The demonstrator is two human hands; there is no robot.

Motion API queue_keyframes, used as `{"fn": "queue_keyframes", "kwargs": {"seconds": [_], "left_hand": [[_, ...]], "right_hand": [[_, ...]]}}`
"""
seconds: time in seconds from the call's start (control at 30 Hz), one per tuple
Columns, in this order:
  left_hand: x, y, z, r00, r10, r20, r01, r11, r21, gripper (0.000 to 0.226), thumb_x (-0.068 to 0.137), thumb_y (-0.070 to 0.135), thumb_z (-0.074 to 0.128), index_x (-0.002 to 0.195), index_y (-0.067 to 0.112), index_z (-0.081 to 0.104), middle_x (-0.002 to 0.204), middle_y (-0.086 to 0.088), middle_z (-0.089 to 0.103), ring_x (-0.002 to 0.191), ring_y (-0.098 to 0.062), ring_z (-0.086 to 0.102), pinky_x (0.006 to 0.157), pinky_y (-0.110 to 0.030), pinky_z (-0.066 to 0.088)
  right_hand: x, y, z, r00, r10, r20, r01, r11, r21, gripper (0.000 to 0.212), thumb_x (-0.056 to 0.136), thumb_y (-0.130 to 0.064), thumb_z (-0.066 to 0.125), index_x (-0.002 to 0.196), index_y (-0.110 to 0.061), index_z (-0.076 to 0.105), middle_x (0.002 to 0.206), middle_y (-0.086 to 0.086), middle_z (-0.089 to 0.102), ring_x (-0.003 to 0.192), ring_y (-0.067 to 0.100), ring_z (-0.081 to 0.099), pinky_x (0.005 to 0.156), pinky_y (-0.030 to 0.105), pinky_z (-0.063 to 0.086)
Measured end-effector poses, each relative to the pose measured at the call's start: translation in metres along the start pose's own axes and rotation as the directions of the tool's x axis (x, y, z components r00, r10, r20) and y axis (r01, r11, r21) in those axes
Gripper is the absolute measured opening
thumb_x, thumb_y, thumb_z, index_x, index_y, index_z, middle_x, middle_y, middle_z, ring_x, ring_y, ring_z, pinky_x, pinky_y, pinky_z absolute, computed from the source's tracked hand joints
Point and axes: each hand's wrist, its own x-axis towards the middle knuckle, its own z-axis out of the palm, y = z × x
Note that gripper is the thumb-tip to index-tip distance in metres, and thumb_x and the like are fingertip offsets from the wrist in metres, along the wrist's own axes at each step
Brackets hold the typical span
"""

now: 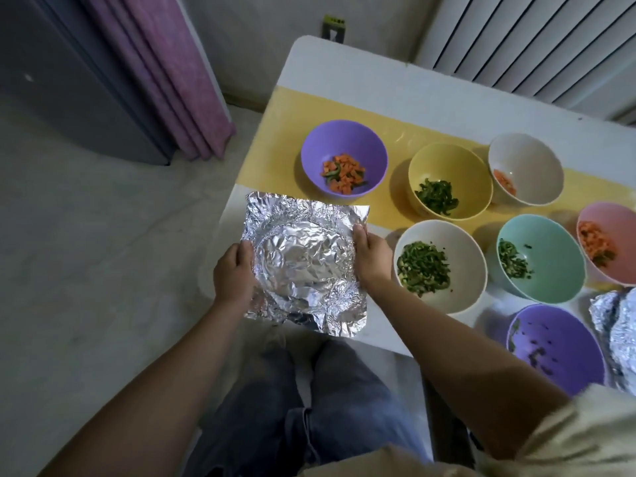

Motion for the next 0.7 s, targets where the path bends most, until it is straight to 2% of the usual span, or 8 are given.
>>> {"fn": "queue_keyframes", "kwargs": {"seconds": [0.2, 0.33, 0.4, 0.43, 0.47, 0.53, 0.6, 0.7], "left_hand": [[0.008, -0.012, 0.004, 0.998, -0.045, 0.053, 0.05, 0.995, -0.09, 0.041, 0.105, 0.031, 0.038, 0.066, 0.02, 0.042, 0.059, 0.001, 0.039, 0.058, -0.018, 0.037, 0.063, -0.035, 0.03], [0.01, -0.015, -0.002, 0.996, -0.085, -0.001, 0.085, 0.996, -0.027, 0.036, 0.096, 0.041, 0.043, 0.095, 0.006, 0.052, 0.084, -0.012, 0.057, 0.081, -0.035, 0.059, 0.073, -0.043, 0.045], [0.007, -0.014, -0.007, 0.986, 0.099, -0.136, -0.085, 0.991, 0.108, 0.044, 0.09, 0.038, 0.045, 0.108, -0.001, 0.054, 0.109, -0.022, 0.056, 0.1, -0.037, 0.056, 0.083, -0.044, 0.043], [0.004, -0.009, -0.009, 0.949, 0.249, -0.191, -0.211, 0.957, 0.2, 0.044, 0.09, 0.035, 0.046, 0.113, -0.001, 0.054, 0.119, -0.022, 0.053, 0.11, -0.036, 0.052, 0.091, -0.043, 0.04], [0.0, -0.003, -0.009, 0.891, 0.411, -0.194, -0.353, 0.895, 0.274, 0.043, 0.091, 0.031, 0.045, 0.118, 0.0, 0.053, 0.128, -0.021, 0.05, 0.119, -0.034, 0.047, 0.097, -0.042, 0.037], [-0.007, 0.008, -0.004, 0.753, 0.657, -0.023, -0.606, 0.707, 0.365, 0.045, 0.095, 0.029, 0.042, 0.128, 0.002, 0.052, 0.144, -0.017, 0.043, 0.135, -0.031, 0.039, 0.107, -0.042, 0.031], [-0.01, 0.009, 0.008, 0.647, 0.737, 0.197, -0.737, 0.537, 0.41, 0.054, 0.099, 0.035, 0.033, 0.14, 0.003, 0.046, 0.155, -0.015, 0.033, 0.146, -0.03, 0.027, 0.116, -0.046, 0.026], [-0.007, 0.004, 0.02, 0.694, 0.641, 0.327, -0.704, 0.511, 0.493, 0.069, 0.1, 0.048, 0.015, 0.151, 0.003, 0.029, 0.161, -0.014, 0.02, 0.149, -0.029, 0.021, 0.118, -0.048, 0.022]], "right_hand": [[0.002, -0.001, 0.003, 0.998, 0.052, -0.028, -0.05, 0.997, 0.058, 0.046, 0.101, -0.049, 0.037, 0.099, -0.008, 0.059, 0.075, 0.004, 0.058, 0.069, 0.02, 0.055, 0.063, 0.03, 0.039], [-0.011, -0.003, 0.001, 0.993, 0.022, -0.112, -0.003, 0.986, 0.164, 0.039, 0.101, -0.041, 0.041, 0.126, -0.012, 0.045, 0.104, 0.004, 0.06, 0.095, 0.026, 0.062, 0.084, 0.041, 0.05], [-0.023, -0.007, -0.001, 0.951, -0.197, -0.239, 0.229, 0.967, 0.114, 0.042, 0.101, -0.027, 0.045, 0.138, -0.007, 0.038, 0.126, 0.008, 0.052, 0.118, 0.021, 0.051, 0.101, 0.038, 0.043], [-0.028, -0.01, -0.003, 0.887, -0.351, -0.299, 0.38, 0.924, 0.043, 0.043, 0.101, -0.02, 0.046, 0.14, -0.004, 0.037, 0.136, 0.011, 0.046, 0.127, 0.02, 0.044, 0.107, 0.036, 0.037], [-0.033, -0.013, -0.003, 0.805, -0.497, -0.324, 0.514, 0.857, -0.037, 0.043, 0.1, -0.014, 0.047, 0.14, -0.002, 0.039, 0.143, 0.013, 0.041, 0.133, 0.02, 0.039, 0.11, 0.034, 0.032], [-0.04, -0.016, 0.006, 0.689, -0.686, -0.235, 0.662, 0.727, -0.18, 0.045, 0.098, -0.01, 0.048, 0.141, 0.001, 0.04, 0.151, 0.015, 0.035, 0.14, 0.023, 0.032, 0.115, 0.035, 0.024], [-0.04, -0.014, 0.019, 0.682, -0.727, -0.077, 0.673, 0.665, -0.324, 0.05, 0.1, -0.02, 0.042, 0.145, 0.001, 0.036, 0.155, 0.016, 0.029, 0.146, 0.028, 0.023, 0.119, 0.04, 0.016], [-0.032, -0.002, 0.033, 0.779, -0.622, 0.077, 0.588, 0.682, -0.435, 0.059, 0.102, -0.037, 0.026, 0.149, -0.002, 0.032, 0.155, 0.016, 0.031, 0.145, 0.03, 0.024, 0.119, 0.04, 0.014]]}}
